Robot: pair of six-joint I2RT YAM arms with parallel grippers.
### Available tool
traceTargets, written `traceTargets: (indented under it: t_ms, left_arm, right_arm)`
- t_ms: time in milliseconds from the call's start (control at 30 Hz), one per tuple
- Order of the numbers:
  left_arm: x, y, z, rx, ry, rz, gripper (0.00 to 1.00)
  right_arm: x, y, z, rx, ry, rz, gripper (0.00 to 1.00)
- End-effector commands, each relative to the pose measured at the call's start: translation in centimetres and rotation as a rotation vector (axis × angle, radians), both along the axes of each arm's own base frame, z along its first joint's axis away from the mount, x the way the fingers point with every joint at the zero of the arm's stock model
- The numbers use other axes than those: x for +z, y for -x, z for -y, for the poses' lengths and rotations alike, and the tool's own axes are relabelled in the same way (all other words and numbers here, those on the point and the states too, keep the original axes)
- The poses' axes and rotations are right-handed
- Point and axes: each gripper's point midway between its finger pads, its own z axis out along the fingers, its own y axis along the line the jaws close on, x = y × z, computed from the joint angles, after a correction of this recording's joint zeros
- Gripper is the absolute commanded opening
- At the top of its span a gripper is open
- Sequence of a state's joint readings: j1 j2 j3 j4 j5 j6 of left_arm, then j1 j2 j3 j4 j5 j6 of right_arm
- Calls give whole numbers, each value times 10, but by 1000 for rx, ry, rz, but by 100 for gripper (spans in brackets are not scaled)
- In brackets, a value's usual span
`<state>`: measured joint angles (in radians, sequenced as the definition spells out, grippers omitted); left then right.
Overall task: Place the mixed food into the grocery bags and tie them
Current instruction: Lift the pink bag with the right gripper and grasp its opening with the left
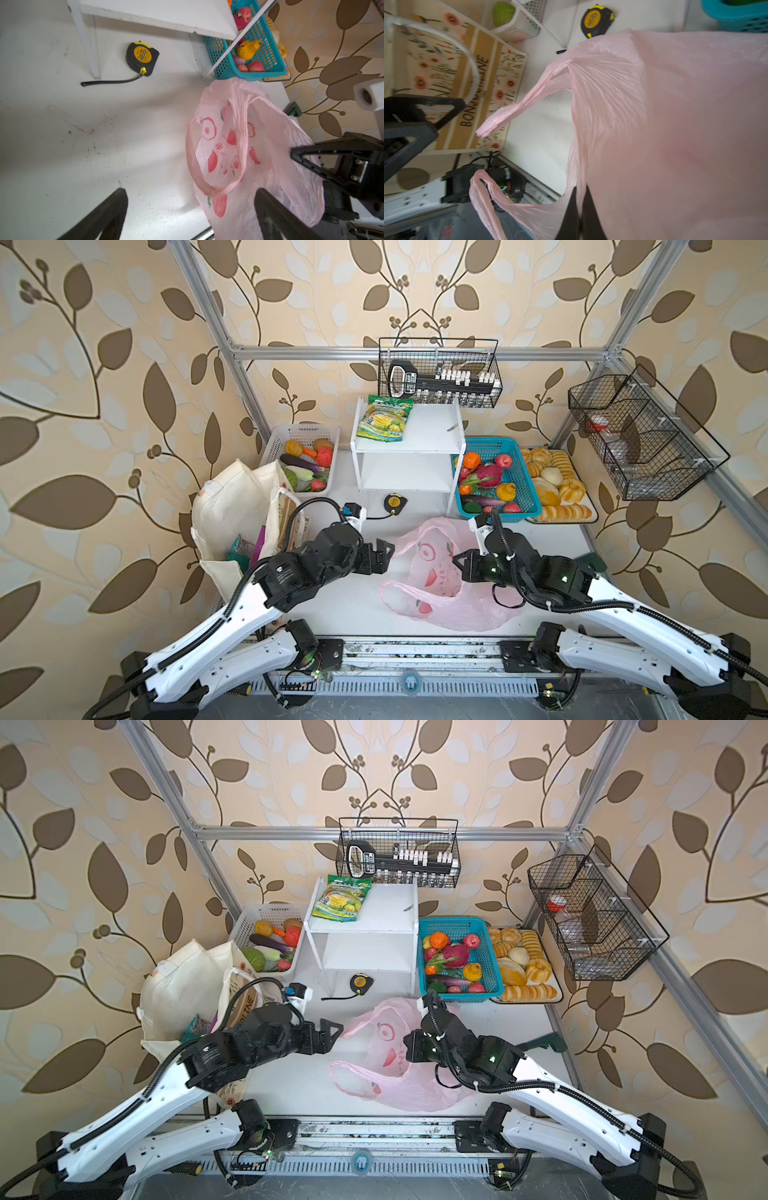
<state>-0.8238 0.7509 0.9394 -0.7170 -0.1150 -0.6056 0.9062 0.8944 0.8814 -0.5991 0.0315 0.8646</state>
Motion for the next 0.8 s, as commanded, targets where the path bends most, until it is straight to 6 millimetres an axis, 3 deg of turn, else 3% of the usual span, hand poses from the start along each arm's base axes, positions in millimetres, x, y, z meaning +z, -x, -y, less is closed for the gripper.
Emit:
traceTargets:
  t_ms: [0, 133, 233, 300, 467, 567, 767]
  left_arm:
    - [37, 7, -37, 90, 0, 102, 96]
    - [43, 13, -70, 198, -53, 108, 96]
    - [37, 18, -72, 184, -50, 98, 96]
    - [32, 22, -58, 123, -5, 79, 94]
    - [25, 38, 4, -136, 172, -12, 91]
    - [28, 42, 26, -211, 244, -56, 91]
    - [42, 34, 22, -139, 325, -23, 93]
  right_arm:
    - [40, 9, -26, 112, -206, -10, 0]
    - [65, 0, -37, 125, -410, -34, 0]
    - [79, -9, -40, 117, -522, -25, 0]
    - [81, -13, -40, 113, -561, -36, 0]
    - [78, -19, -38, 82, -596, -46, 0]
    - [75, -21, -39, 76, -599, -54, 0]
    - [70, -24, -37, 49, -604, -60, 0]
